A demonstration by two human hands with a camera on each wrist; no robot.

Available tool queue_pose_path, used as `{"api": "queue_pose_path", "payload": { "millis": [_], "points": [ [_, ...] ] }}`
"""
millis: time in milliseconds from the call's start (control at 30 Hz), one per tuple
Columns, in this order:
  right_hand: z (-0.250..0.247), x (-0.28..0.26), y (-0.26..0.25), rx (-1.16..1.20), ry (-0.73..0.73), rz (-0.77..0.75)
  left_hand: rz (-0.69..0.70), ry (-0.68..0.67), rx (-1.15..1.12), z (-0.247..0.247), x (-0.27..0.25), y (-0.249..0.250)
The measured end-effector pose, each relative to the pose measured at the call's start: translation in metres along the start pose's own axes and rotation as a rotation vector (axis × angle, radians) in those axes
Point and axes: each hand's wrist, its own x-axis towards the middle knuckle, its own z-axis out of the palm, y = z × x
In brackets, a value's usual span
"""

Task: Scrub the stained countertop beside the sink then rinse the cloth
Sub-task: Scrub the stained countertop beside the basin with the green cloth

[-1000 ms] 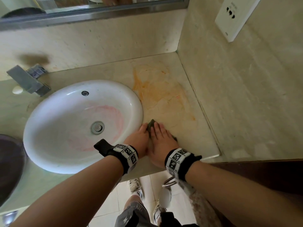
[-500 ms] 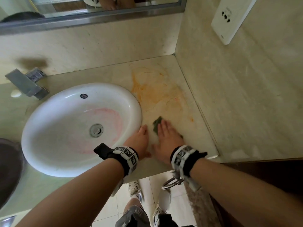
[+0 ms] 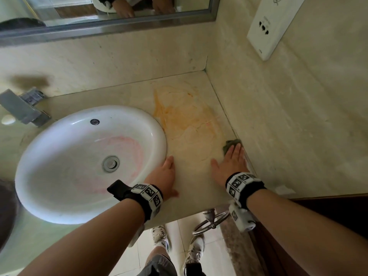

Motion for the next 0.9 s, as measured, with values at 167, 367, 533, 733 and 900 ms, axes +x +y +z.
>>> {"api": "queue_pose_path", "payload": {
  "millis": [167,367,533,733,900],
  "points": [
    [-0.020,0.029,-0.027,-0.037,0.001,-0.069,-0.002,0.001,-0.011,0.001,0.002,-0.002],
    [-0.008,0.002,-0.083,-0.194,-0.075,-0.437,0.030,0.005,0.027,0.000,0.002,-0.001],
    [0.007,-0.015,-0.070,-0.245,-0.118,-0.554,0.023,0.000,0.035,-0.004,-0.001,0.001],
    [-0.019,0.004,-0.044,-0.228,-0.095,-0.318,0.011,-0.015,0.021,-0.005,-0.001,0.002],
    [-0.012,-0.038,-0.081,-0.227,-0.230,-0.491,0.035,-0.002,0.001,-0.010,-0.004,0.005]
  ]
}}
